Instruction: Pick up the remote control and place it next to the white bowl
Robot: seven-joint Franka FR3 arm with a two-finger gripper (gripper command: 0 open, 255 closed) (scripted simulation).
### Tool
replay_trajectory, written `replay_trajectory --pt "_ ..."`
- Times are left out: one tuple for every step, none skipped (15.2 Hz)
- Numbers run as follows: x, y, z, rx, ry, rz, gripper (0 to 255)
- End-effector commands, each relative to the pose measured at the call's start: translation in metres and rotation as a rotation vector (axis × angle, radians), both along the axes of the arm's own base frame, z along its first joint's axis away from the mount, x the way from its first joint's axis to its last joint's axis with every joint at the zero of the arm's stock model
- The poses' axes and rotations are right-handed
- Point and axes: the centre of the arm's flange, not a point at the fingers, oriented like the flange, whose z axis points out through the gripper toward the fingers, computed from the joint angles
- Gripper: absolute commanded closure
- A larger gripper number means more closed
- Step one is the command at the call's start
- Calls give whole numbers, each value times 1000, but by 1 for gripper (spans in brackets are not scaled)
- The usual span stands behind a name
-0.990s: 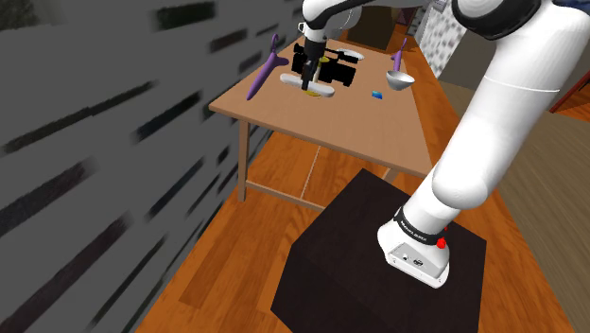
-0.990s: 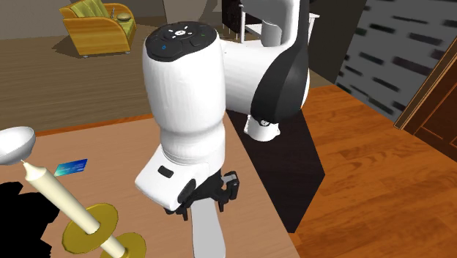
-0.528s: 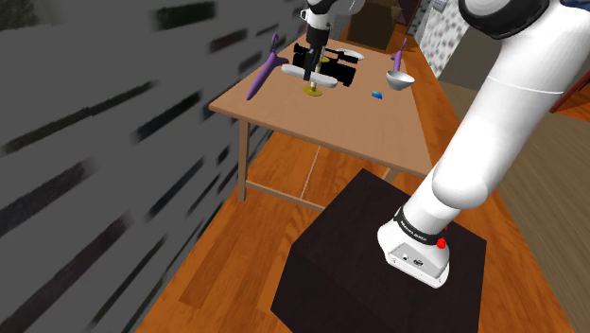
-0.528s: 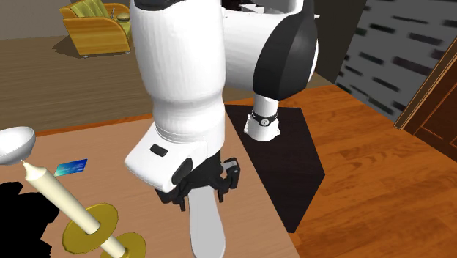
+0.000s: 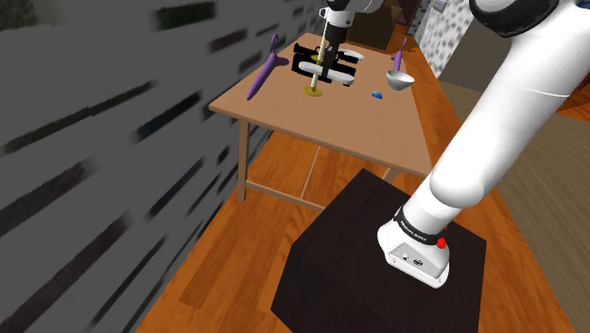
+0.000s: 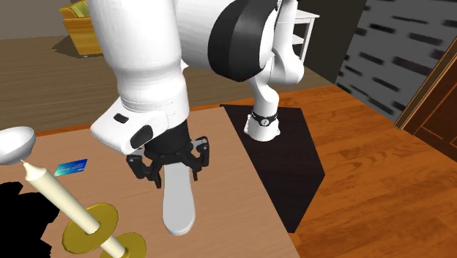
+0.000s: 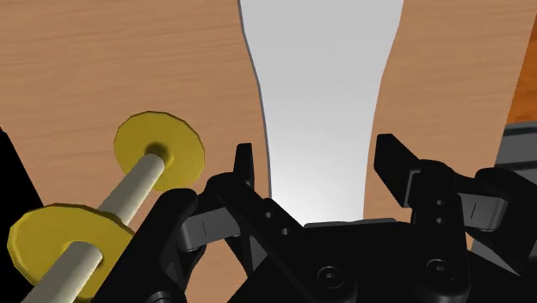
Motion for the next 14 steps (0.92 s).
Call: replay_trajectory --pt "-14 -19 0 0 0 2 255" --pt "-21 -30 0 0 0 2 255" --pt "-29 -41 0 0 0 2 255" --pt "-36 -52 0 0 0 2 255" --pt "-43 -63 0 0 0 2 255" --pt "-51 -74 1 0 0 2 255" --pt "-58 -85 1 0 0 2 255" --pt "-65 -96 1 0 0 2 255" --pt "-72 -107 1 0 0 2 255" --pt "-80 -118 1 0 0 2 255" --pt "-87 -129 1 0 0 2 255" --pt "-94 -141 1 0 0 2 255" --pt "-101 -152 1 0 0 2 255" --pt "-109 -163 1 0 0 2 255"
